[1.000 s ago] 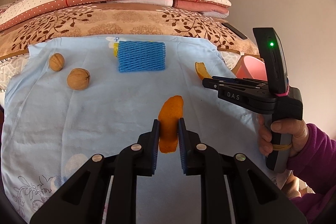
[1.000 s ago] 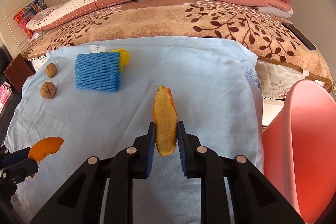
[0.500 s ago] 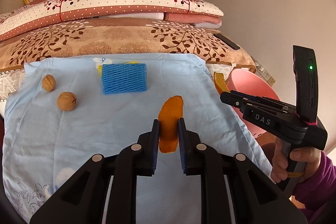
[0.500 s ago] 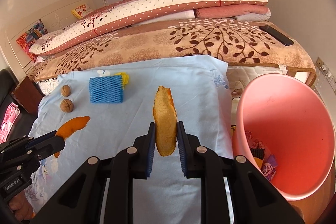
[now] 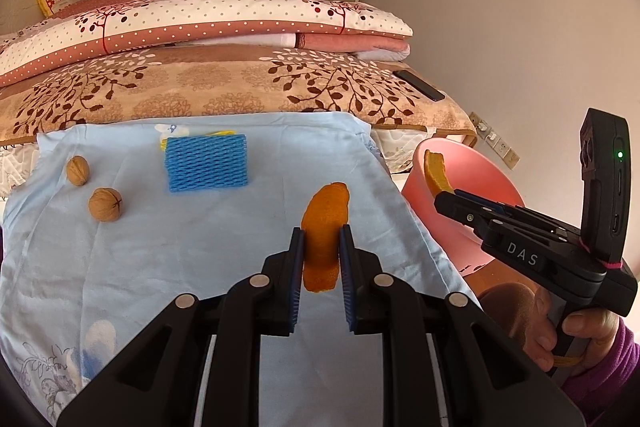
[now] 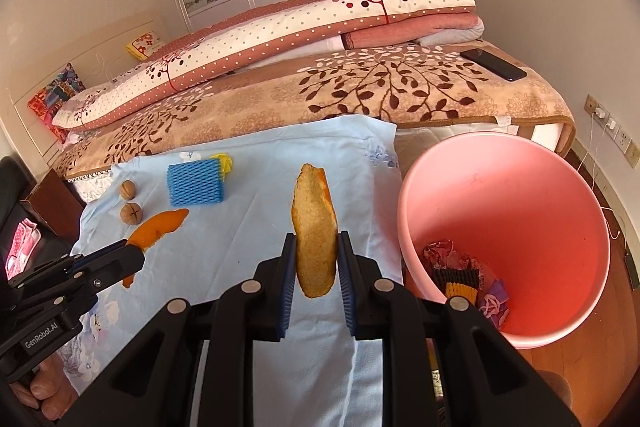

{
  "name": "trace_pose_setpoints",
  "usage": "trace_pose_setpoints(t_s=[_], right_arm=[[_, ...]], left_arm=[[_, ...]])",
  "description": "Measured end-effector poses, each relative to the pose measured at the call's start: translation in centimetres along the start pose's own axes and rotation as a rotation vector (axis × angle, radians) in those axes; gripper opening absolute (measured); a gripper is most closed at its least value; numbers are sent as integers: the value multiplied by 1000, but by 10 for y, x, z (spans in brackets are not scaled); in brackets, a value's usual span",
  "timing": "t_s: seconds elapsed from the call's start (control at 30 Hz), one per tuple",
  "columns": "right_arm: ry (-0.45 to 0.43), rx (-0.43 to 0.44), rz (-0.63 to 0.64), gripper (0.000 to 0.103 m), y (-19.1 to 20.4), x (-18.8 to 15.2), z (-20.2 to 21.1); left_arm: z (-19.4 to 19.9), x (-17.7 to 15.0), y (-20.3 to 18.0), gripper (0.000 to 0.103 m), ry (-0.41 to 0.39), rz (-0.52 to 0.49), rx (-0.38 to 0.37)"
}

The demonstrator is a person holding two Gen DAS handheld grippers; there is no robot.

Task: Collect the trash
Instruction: 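Carry both peels over the pink bucket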

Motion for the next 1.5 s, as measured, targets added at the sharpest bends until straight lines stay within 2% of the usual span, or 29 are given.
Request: trace_pose_setpoints(t_s=[0.47, 0.87, 1.23, 1.5], right_arm=[[34, 27, -20, 19, 4, -35, -3], [-59, -38, -5, 20, -21, -24, 21], [-137, -133, -63, 20, -73, -14, 47], [-158, -209, -145, 20, -123, -17, 60]], left_arm=[[-3, -3, 2, 17, -17, 40, 69], [-8, 2, -7, 17, -54, 48, 98], [-15, 21, -51, 17, -95, -5, 44], [-28, 28, -97, 17, -98, -57, -31]])
Point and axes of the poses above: each gripper's, at about its wrist camera, not at the fingertips, and z roughly against the way its jaws point, y to its left, x to its top, the point moved 9 cm from there along -z, roughly the way its jaws point, and after that the axes turned 11 degrees about z, right-handed, at the moved point
